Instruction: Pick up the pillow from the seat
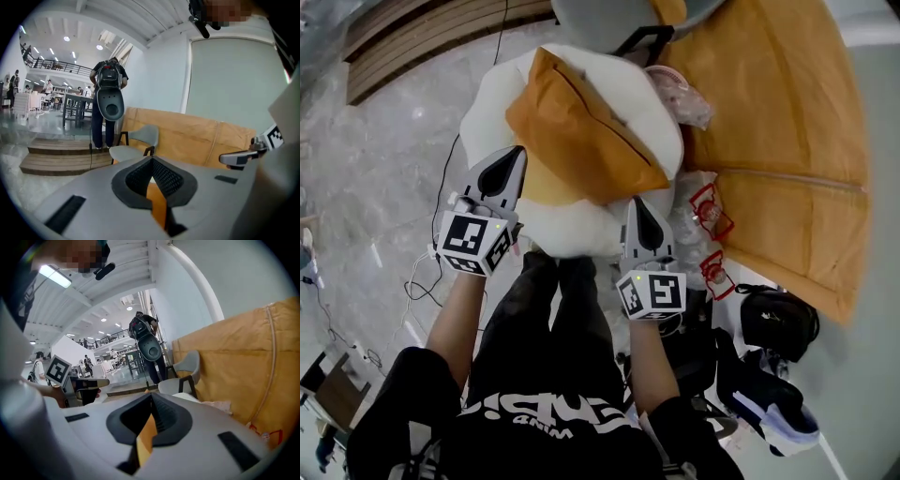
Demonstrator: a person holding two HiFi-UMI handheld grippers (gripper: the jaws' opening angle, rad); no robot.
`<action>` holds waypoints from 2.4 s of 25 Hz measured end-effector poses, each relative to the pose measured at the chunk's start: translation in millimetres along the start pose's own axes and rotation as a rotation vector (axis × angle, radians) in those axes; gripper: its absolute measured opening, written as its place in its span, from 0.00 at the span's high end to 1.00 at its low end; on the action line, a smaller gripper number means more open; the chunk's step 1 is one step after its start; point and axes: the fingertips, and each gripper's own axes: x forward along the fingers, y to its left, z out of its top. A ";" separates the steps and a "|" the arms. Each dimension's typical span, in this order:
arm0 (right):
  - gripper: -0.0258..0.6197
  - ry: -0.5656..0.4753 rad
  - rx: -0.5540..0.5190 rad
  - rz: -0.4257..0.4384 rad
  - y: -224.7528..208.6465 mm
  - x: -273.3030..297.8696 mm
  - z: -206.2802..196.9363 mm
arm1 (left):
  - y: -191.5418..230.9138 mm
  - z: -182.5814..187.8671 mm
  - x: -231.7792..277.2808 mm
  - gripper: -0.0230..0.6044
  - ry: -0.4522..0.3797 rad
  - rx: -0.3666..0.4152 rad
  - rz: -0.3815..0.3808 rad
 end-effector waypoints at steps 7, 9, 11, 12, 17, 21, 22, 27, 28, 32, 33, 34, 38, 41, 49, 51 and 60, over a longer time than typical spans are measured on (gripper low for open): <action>0.93 0.041 0.044 -0.022 -15.4 25.0 -40.9 | 9.7 -35.3 32.3 0.95 0.028 -0.032 0.012; 0.93 0.053 0.062 -0.048 -23.7 31.6 -51.2 | 15.6 -41.2 42.3 0.95 0.032 -0.038 0.021; 0.92 0.075 0.092 -0.086 -33.3 37.0 -64.9 | 20.9 -48.9 53.3 0.95 0.038 -0.041 0.015; 0.92 0.090 0.107 -0.109 -38.2 39.5 -73.2 | 23.6 -53.6 59.6 0.95 0.042 -0.043 0.007; 0.58 0.179 0.234 -0.207 -63.0 52.8 -129.6 | 38.6 -92.3 96.2 0.66 0.117 -0.070 -0.022; 0.53 0.225 0.353 -0.285 -88.5 54.9 -175.1 | 57.1 -127.6 121.0 0.58 0.177 -0.103 -0.011; 0.53 0.233 0.374 -0.303 -95.5 55.3 -184.6 | 63.2 -134.3 126.7 0.58 0.186 -0.126 -0.007; 0.53 0.263 0.427 -0.379 -132.7 58.1 -228.0 | 86.3 -160.8 155.5 0.57 0.208 -0.172 0.008; 0.53 0.269 0.434 -0.390 -139.2 59.8 -236.1 | 89.3 -165.8 161.5 0.57 0.214 -0.169 0.009; 0.53 0.291 0.456 -0.417 -158.1 66.2 -263.2 | 103.5 -181.5 181.5 0.56 0.219 -0.195 0.030; 0.53 0.289 0.465 -0.418 -161.6 67.0 -267.2 | 106.6 -184.4 185.9 0.56 0.215 -0.210 0.035; 0.53 0.282 0.476 -0.416 -164.7 68.4 -269.8 | 109.9 -186.6 190.2 0.56 0.211 -0.227 0.039; 0.53 0.261 0.487 -0.400 -173.1 77.9 -273.7 | 126.6 -193.1 203.6 0.55 0.190 -0.289 0.068; 0.53 0.265 0.483 -0.389 -174.6 83.0 -275.3 | 136.3 -201.5 208.8 0.54 0.194 -0.320 0.080; 0.53 0.256 0.460 -0.375 -177.7 89.8 -275.8 | 147.7 -211.7 223.7 0.49 0.226 -0.354 0.081; 0.53 0.248 0.463 -0.370 -178.6 91.9 -276.0 | 147.2 -212.4 225.8 0.49 0.221 -0.360 0.073; 0.87 0.268 0.440 -0.333 -168.7 94.6 -280.3 | 130.5 -230.3 222.9 0.92 0.328 -0.287 0.075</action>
